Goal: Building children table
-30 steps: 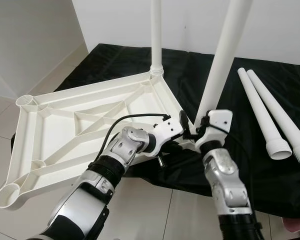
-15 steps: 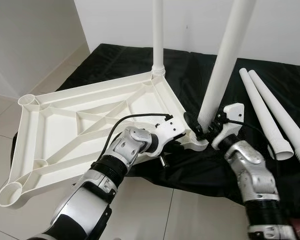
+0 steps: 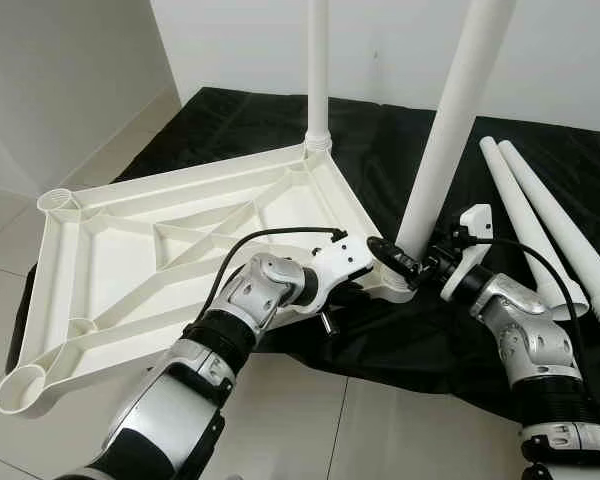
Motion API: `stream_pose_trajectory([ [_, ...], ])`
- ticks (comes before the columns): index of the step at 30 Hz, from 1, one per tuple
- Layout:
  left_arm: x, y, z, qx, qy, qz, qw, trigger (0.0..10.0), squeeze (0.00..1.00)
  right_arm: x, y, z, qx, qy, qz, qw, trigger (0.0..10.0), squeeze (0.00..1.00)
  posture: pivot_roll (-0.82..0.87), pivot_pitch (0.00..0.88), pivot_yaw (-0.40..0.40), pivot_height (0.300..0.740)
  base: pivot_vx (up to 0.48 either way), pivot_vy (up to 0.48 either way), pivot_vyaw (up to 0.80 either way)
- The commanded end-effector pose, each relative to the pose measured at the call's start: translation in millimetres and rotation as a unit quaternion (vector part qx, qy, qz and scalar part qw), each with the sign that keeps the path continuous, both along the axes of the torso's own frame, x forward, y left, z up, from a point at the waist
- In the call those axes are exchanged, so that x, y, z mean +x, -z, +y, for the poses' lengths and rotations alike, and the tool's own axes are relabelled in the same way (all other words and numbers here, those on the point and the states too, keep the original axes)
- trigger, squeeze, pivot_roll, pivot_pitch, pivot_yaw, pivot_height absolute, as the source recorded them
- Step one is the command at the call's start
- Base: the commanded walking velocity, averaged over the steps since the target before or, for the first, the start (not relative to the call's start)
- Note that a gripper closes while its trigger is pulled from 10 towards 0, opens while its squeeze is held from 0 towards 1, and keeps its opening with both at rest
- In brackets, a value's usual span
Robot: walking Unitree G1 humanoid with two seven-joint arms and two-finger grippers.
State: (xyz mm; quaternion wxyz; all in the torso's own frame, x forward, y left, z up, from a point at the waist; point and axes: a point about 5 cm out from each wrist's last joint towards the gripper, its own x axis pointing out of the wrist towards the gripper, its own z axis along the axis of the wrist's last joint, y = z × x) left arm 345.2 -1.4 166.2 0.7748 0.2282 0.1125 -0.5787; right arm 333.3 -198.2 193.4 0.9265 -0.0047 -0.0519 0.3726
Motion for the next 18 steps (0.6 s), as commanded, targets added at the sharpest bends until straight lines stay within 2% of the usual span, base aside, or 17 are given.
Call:
stream_pose_trajectory([
  [1,0.2,8.7,2.9,0.017,-0.016,0.004,1.000,10.0,0.00,3.7,-3.1,-7.4,-0.017,-0.016,0.000,1.000,10.0,0.00,-0.15,0.104,0.103,0.740,0.000,0.000,0.00],
  [9,0.2,8.7,3.3,0.017,-0.017,0.005,1.000,10.0,0.00,6.5,-3.7,-12.1,-0.025,-0.017,0.000,1.000,10.0,0.00,-0.15,0.107,0.105,0.740,0.000,0.000,0.00],
  [10,0.2,8.7,3.6,0.018,-0.016,0.005,1.000,10.0,0.00,6.4,-3.4,-13.1,-0.024,-0.020,0.002,1.000,6.4,0.00,-0.15,0.110,0.107,0.740,0.000,0.000,0.00],
  [13,0.3,8.7,3.8,0.018,-0.016,0.005,1.000,10.0,0.00,6.1,-3.1,-14.0,-0.024,-0.022,0.004,0.999,6.2,0.00,-0.15,0.112,0.109,0.740,0.000,0.000,0.00],
  [14,0.5,8.5,4.0,0.018,-0.017,0.006,1.000,10.0,0.00,5.8,-2.8,-15.1,-0.025,-0.028,0.005,0.999,4.4,0.00,-0.15,0.113,0.109,0.740,0.000,0.000,0.00],
  [16,0.6,8.5,4.0,0.018,-0.016,0.005,1.000,10.0,0.00,5.4,-2.7,-15.8,-0.025,-0.030,0.006,0.999,4.0,0.00,-0.15,0.114,0.110,0.740,0.000,0.000,0.00],
  [17,0.4,8.5,3.7,0.018,-0.016,0.006,1.000,10.0,0.00,5.3,-2.3,-17.0,-0.024,-0.036,0.007,0.999,0.7,0.00,-0.15,0.115,0.110,0.740,0.000,0.000,0.00],
  [18,0.4,8.5,3.7,0.018,-0.016,0.006,1.000,10.0,0.00,5.3,-2.3,-17.0,-0.024,-0.036,0.007,0.999,0.7,0.00,-0.15,0.115,0.110,0.740,0.000,0.000,0.00],
])
